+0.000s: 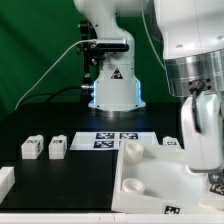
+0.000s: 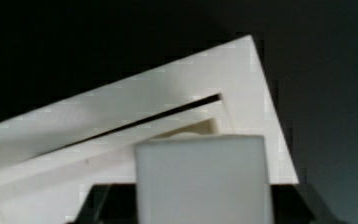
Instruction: Assemble one leg
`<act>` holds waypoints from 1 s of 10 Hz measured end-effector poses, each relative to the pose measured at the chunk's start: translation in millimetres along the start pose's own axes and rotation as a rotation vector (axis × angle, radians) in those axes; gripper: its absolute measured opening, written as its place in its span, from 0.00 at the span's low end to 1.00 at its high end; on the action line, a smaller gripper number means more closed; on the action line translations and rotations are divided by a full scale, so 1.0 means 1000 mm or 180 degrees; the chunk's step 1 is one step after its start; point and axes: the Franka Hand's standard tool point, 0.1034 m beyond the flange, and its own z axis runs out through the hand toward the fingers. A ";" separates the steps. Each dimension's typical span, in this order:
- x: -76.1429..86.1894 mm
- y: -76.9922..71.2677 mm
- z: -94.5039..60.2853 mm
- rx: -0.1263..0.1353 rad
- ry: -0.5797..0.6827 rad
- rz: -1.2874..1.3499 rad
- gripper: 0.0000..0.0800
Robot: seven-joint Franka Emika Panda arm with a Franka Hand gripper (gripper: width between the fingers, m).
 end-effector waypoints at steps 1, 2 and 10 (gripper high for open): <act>0.002 0.000 0.000 -0.0003 0.0005 0.0056 0.37; 0.004 0.000 -0.001 0.0008 0.0030 0.0183 0.37; -0.011 0.009 -0.018 0.0092 -0.0063 0.0101 0.81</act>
Offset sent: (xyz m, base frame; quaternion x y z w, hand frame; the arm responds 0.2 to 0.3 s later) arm 0.0000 0.0000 0.0000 0.0000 0.0000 0.0000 1.0000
